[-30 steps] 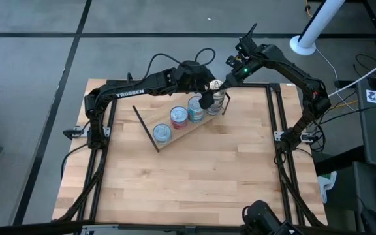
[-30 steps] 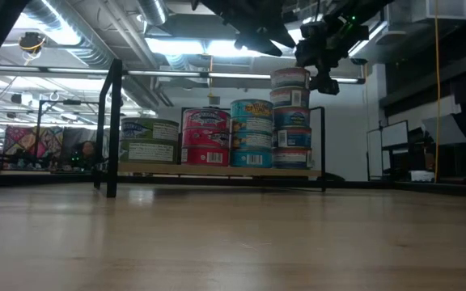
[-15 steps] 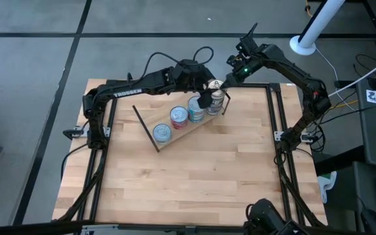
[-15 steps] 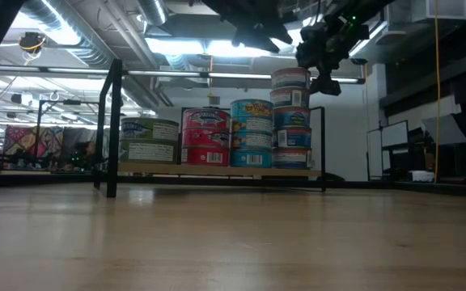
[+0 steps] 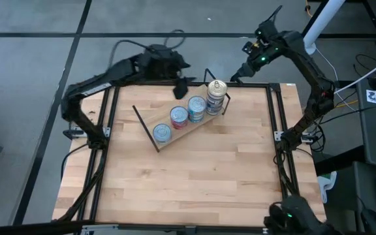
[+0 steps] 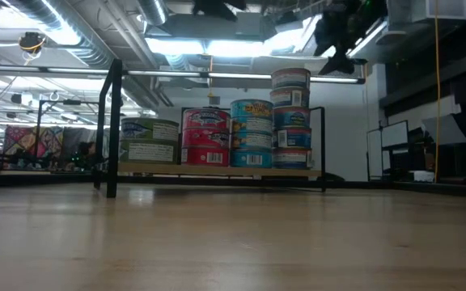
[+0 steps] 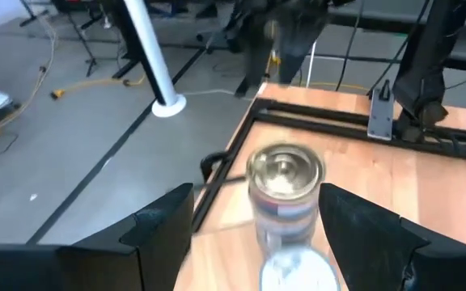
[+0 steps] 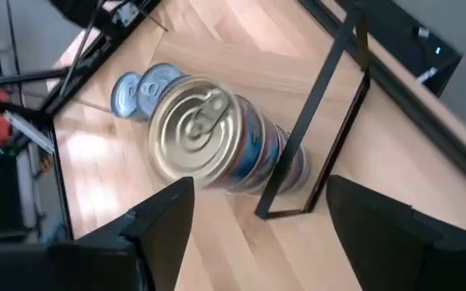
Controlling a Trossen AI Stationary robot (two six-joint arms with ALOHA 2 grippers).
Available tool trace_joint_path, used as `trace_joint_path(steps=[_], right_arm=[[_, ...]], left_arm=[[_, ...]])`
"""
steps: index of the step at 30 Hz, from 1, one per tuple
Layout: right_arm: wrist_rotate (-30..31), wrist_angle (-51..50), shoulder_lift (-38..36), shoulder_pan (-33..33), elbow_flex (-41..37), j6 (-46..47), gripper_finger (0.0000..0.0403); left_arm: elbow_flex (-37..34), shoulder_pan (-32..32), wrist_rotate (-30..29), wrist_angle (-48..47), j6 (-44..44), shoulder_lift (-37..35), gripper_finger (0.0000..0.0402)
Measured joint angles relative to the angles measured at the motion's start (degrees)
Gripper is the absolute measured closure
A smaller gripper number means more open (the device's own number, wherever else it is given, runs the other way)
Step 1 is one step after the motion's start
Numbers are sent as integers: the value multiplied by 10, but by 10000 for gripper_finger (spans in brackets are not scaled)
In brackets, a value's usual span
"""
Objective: Stack canned seafood by type on shelf
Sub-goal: Return to Home Position
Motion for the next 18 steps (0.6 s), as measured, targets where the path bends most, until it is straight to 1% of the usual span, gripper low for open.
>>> trace_joint_path(steps=[6,7,9,11,13,16,18], right_arm=[[-10,-13,-60,-21,7,-53,123],[-10,-13,-72,-26,7,-59,123],[-13,-10,-103,-33,3,-67,123],[-31,1,-142,-34,-18,-81,123],[-60,26,-191,-32,-61,-90,123],[-113,95,-279,-28,-161,-90,123],[-133,171,-346,-6,-246,-64,123]], left_arm=[[0,2,-7,-116,-25,-105,139],[-1,-2,-9,-126,-30,-122,139],[-28,-18,-12,-120,-40,-169,139],[-80,-38,-19,-103,-51,-225,139],[-154,-65,-39,-76,-67,-287,139],[-292,-107,-83,4,-106,-385,139],[-393,-134,-107,70,-132,-447,139]])
